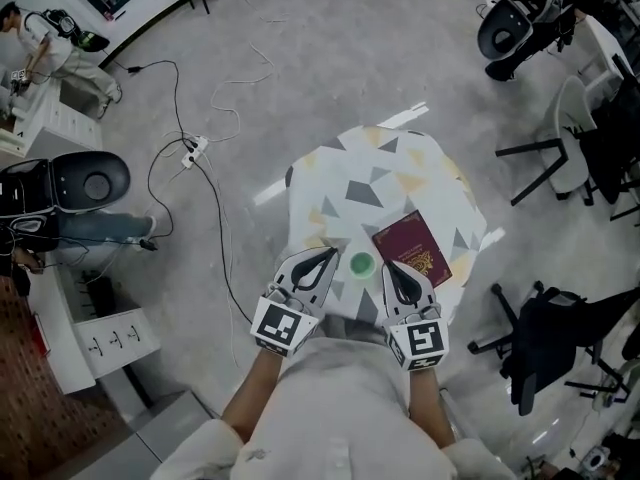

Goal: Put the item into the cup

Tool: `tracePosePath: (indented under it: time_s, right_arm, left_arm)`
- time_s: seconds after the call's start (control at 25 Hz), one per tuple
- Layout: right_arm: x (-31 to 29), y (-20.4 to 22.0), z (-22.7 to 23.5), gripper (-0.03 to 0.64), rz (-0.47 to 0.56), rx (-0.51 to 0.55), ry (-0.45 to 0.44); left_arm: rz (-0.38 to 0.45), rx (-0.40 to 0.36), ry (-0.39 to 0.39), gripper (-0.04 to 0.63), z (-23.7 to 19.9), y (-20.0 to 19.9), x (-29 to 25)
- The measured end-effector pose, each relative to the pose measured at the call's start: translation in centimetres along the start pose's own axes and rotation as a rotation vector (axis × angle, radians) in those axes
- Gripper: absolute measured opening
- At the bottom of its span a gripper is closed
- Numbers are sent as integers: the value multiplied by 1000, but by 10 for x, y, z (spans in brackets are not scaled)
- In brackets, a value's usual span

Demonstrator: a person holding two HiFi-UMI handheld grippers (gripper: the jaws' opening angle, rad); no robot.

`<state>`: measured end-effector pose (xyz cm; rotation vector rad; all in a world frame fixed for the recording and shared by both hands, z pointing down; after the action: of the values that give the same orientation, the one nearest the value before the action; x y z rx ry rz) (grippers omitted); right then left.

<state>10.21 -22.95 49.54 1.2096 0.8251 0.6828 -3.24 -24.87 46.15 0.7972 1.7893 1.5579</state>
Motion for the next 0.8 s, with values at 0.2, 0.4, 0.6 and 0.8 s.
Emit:
tracePosePath:
  time_s: [0.2, 0.4, 0.6, 0.8]
  right_arm:
    - [3, 20, 5, 6, -35, -28, -2]
    - [6, 39, 9, 6, -69, -52, 3]
    - [12, 60, 8, 6, -101, -72, 6]
    - [17, 78, 12, 6, -130, -85, 16]
  left_arm:
    - [-65, 41, -2, 11, 4, 26, -3]
    - [-101, 48, 16, 11, 9, 43, -10]
    - [-151, 61, 37, 11, 16, 67, -9]
    - [-189, 83, 54, 11, 25, 91, -10]
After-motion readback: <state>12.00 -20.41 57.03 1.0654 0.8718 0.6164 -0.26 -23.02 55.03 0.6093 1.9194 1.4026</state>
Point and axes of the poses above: the fingertips, and each gripper's own axes: x backward along the fingers, z to its right, y out of its underside, the point moved 3 cm from there along x, backward along the fingers, and after that the axes turned 11 degrees about z, right-handed, at the moved point
